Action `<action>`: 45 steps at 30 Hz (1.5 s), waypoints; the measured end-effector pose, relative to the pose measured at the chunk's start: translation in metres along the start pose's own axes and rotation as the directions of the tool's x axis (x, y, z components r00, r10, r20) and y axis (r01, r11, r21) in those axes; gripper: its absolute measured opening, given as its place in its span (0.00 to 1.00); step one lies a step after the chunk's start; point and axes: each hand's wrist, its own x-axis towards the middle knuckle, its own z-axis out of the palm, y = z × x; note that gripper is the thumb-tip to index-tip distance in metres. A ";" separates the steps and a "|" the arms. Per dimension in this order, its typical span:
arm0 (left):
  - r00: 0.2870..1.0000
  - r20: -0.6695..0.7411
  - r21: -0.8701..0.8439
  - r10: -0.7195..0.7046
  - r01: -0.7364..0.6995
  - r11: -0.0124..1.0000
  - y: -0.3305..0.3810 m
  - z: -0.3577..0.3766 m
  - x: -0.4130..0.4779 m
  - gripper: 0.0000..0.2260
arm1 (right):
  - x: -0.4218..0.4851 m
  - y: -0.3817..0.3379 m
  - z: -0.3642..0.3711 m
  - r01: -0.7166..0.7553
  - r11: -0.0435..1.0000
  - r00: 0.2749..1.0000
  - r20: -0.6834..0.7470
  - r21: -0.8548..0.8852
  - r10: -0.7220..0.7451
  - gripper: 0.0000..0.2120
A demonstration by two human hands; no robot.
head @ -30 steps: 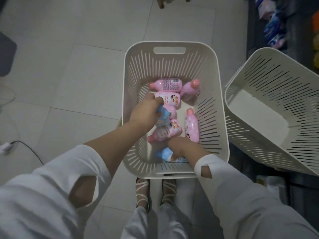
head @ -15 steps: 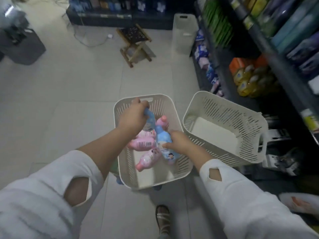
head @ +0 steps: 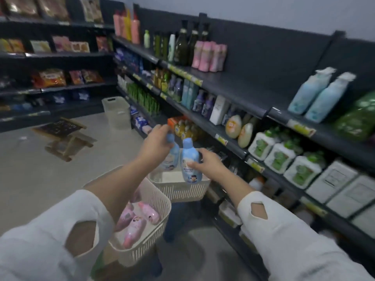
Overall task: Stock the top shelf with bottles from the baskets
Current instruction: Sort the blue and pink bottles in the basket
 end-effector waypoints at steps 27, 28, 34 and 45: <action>0.688 0.253 -0.388 0.680 -0.572 0.723 0.535 0.210 -0.121 0.12 | -0.445 0.228 -0.384 -0.424 0.864 0.452 -0.763 0.273 0.463 0.22; 0.681 0.259 -0.396 0.685 -0.572 0.719 0.546 0.217 -0.123 0.12 | -0.453 0.238 -0.391 -0.440 0.856 0.433 -0.770 0.274 0.469 0.21; 0.614 0.252 -0.461 0.748 -0.603 0.651 0.597 0.258 -0.118 0.11 | -0.470 0.285 -0.426 -0.443 0.834 0.375 -0.776 0.330 0.507 0.22; 0.541 0.248 -0.478 0.804 -0.654 0.587 0.662 0.347 -0.080 0.12 | -0.437 0.357 -0.479 -0.404 0.835 0.377 -0.763 0.374 0.525 0.24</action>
